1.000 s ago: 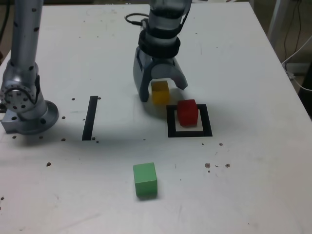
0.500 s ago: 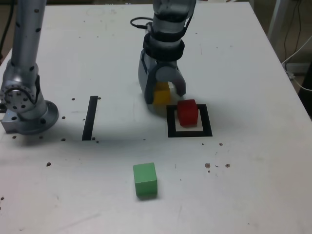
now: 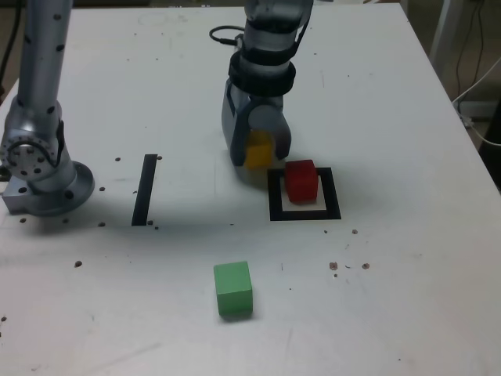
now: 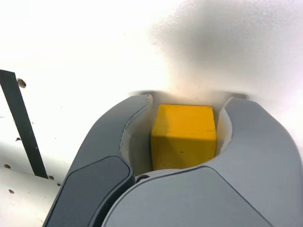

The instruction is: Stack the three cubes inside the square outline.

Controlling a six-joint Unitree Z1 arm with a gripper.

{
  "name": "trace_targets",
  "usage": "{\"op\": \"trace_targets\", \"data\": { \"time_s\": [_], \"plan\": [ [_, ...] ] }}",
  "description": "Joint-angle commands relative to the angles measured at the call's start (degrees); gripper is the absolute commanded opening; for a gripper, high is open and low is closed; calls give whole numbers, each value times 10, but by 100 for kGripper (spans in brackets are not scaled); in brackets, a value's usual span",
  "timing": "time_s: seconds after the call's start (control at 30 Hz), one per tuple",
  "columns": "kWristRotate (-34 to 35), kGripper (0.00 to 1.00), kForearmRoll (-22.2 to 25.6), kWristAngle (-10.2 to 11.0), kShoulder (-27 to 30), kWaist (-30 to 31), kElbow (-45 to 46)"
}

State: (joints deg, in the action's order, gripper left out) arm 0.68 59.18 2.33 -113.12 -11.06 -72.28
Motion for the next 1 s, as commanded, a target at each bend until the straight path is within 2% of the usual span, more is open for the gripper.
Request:
{"op": "trace_targets", "data": {
  "time_s": [0.0, 0.1, 0.33, 0.43, 0.57, 0.73, 0.97],
  "plan": [
    [-8, 11, 7, -3, 7, 2, -11],
    [-14, 11, 35, -9, 15, 9, -35],
    [12, 11, 148, -16, 37, 48, -151],
    [26, 11, 173, -19, 35, 68, -189],
    [49, 11, 176, -22, 30, 94, -203],
    [81, 10, 158, -16, 10, 128, -209],
    [88, 10, 148, -17, -14, 137, -215]
  ]
}}
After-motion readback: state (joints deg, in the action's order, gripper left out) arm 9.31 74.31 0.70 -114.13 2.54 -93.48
